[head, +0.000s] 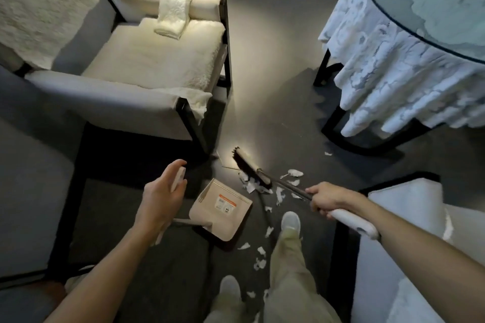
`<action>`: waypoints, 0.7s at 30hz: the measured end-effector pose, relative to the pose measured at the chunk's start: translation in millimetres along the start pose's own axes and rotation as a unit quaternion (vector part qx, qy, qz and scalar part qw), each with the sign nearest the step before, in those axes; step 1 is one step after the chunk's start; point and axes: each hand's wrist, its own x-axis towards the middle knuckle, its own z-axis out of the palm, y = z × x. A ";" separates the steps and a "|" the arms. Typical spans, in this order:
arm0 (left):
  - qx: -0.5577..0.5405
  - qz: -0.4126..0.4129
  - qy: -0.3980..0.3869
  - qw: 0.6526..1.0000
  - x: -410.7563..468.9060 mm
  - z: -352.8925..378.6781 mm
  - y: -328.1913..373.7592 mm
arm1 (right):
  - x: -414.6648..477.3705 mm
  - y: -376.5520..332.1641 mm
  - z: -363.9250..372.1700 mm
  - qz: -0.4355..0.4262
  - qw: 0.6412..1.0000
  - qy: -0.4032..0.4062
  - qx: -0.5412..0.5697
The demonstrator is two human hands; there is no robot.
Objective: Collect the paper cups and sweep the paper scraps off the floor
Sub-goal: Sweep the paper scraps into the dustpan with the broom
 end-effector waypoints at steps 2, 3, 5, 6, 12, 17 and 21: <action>0.001 -0.001 0.007 1.000 -5.5 -2.8 -3.0 | -14.0 19.3 4.0 0.006 0.998 0.024 0.064; 0.002 0.004 0.005 1.000 -8.0 -3.2 -3.6 | -18.3 27.6 4.5 0.004 0.995 0.032 0.090; 0.008 0.017 -0.003 1.000 -13.8 -2.5 -3.8 | -22.9 45.3 2.0 0.001 0.990 0.057 0.130; 0.012 0.020 -0.001 1.000 -16.3 -2.2 -4.4 | -21.3 53.3 -1.3 0.002 0.986 0.070 0.152; 0.041 -0.010 0.054 0.998 -31.6 2.6 -1.6 | 5.1 94.4 -54.6 0.023 0.976 0.144 0.160; 0.060 -0.051 0.102 0.992 -31.2 15.0 -8.8 | 42.4 130.1 -109.0 0.056 0.979 0.176 0.088; 0.075 -0.069 0.131 0.986 -34.3 29.9 -16.3 | 80.9 145.2 -122.7 0.079 0.980 0.167 0.069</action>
